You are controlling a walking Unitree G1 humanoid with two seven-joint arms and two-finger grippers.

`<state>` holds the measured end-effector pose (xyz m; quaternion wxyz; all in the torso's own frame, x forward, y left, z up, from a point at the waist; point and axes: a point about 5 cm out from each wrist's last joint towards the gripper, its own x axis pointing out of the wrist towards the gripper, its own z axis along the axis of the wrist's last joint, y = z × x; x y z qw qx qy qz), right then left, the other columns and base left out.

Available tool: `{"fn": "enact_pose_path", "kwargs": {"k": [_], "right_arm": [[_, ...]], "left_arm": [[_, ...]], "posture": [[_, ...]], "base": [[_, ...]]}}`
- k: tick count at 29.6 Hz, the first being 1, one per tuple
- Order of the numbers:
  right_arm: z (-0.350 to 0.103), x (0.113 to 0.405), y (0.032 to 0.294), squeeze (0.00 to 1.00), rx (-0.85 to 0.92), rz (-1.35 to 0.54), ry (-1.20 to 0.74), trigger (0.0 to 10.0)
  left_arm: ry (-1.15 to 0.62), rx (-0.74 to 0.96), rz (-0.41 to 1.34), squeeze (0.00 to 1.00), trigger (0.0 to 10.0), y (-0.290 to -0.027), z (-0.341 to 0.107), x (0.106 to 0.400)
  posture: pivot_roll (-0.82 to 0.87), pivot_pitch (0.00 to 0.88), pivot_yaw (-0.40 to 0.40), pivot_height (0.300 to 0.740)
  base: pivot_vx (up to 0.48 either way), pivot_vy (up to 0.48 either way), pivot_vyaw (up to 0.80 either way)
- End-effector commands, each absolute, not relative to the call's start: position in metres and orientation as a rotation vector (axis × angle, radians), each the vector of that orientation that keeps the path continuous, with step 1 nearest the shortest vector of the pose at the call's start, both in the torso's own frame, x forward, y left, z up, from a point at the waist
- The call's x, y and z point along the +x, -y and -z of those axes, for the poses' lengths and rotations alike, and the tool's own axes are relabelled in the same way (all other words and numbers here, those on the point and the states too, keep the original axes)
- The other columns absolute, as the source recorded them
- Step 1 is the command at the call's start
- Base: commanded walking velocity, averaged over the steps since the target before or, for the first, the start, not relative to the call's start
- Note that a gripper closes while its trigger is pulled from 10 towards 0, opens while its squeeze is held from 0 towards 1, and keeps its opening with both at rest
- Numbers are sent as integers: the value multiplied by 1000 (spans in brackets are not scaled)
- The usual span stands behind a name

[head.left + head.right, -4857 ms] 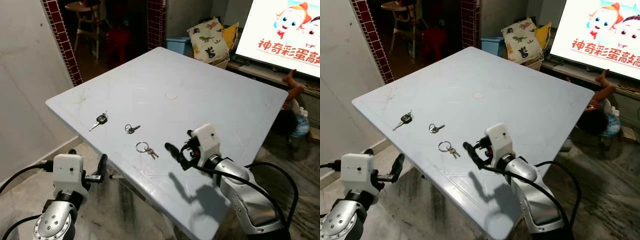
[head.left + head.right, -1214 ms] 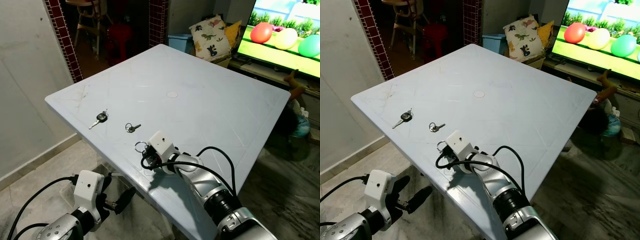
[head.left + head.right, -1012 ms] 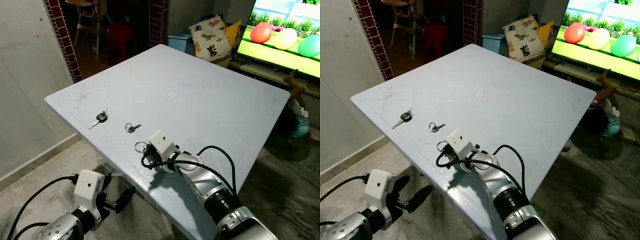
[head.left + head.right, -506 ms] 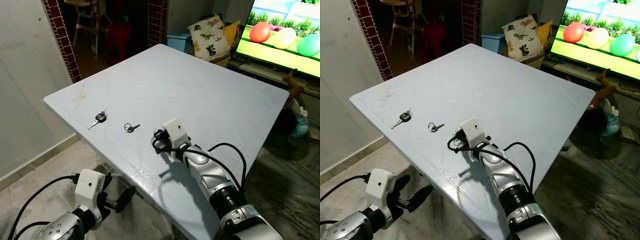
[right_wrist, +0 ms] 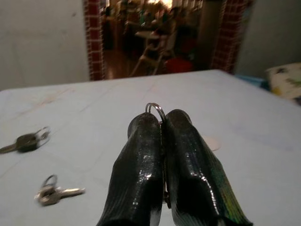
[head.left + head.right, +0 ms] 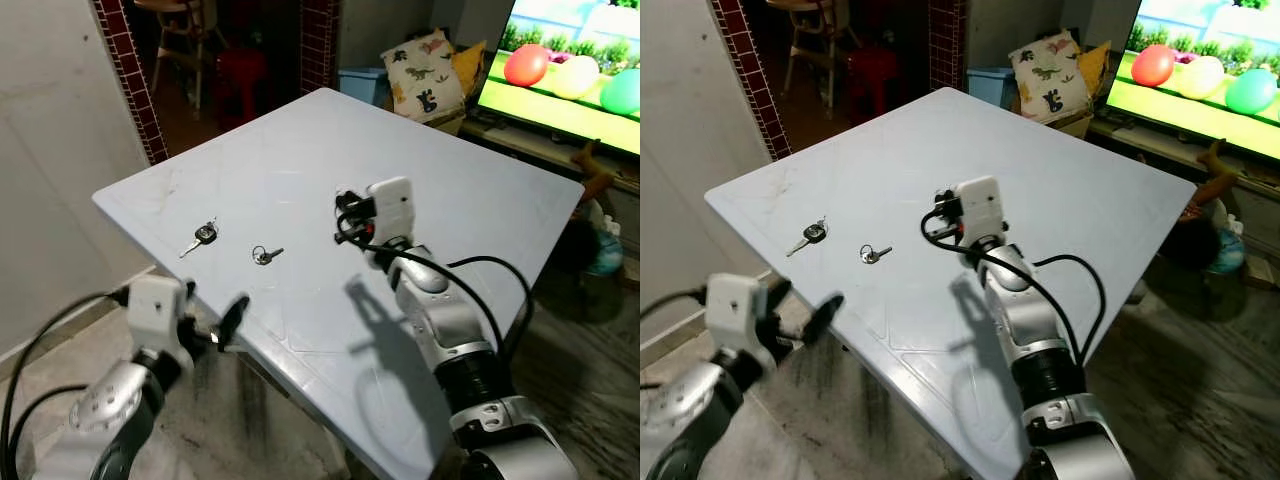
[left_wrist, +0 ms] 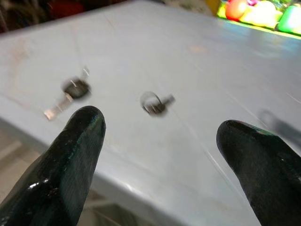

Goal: Hang keys on a hook

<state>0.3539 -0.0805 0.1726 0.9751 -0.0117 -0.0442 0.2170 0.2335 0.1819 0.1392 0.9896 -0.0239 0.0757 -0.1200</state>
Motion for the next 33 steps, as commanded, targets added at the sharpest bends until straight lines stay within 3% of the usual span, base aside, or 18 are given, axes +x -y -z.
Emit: {"fn": "enact_pose_path", "kwargs": {"k": [1, 3, 5, 6, 16, 23, 33], "right_arm": [[-179, 349, 92, 0, -14, -405, 105, 0], [-180, 345, 95, 0, -14, -403, 109, 0], [-182, 335, 100, 0, -15, -398, 120, 5647], [-183, 330, 102, 0, -13, -396, 121, 10000], [-173, 291, 101, 0, 5, -416, 62, 10000], [-172, 294, 103, 0, 11, -390, 26, 10000], [-174, 297, 105, 0, 2, -373, 24, 10000]], "left_arm": [[-117, -18, 149, 0, 10000, -190, -141, 239], [-103, -8, 125, 0, 10000, -192, -143, 241], [-83, 11, 76, 0, 10000, -194, -144, 244], [-77, 15, 60, 0, 10000, -194, -145, 245], [-73, 59, -18, 0, 10000, -192, -137, 244], [-82, 52, -17, 0, 10000, -190, -135, 245], [-87, 52, -13, 0, 10000, -188, -134, 246]], "posture": [[86, 0, -17, 740], [74, 0, -15, 740], [68, 0, -15, 740], [68, 0, -15, 740], [50, 0, -14, 740], [57, 0, -13, 740], [57, 0, -9, 740]], "base": [[0, 0, 0], [0, 0, 0], [0, 0, 0], [0, 0, 0], [0, 0, 0], [0, 35, 0], [0, 428, 0]]}}
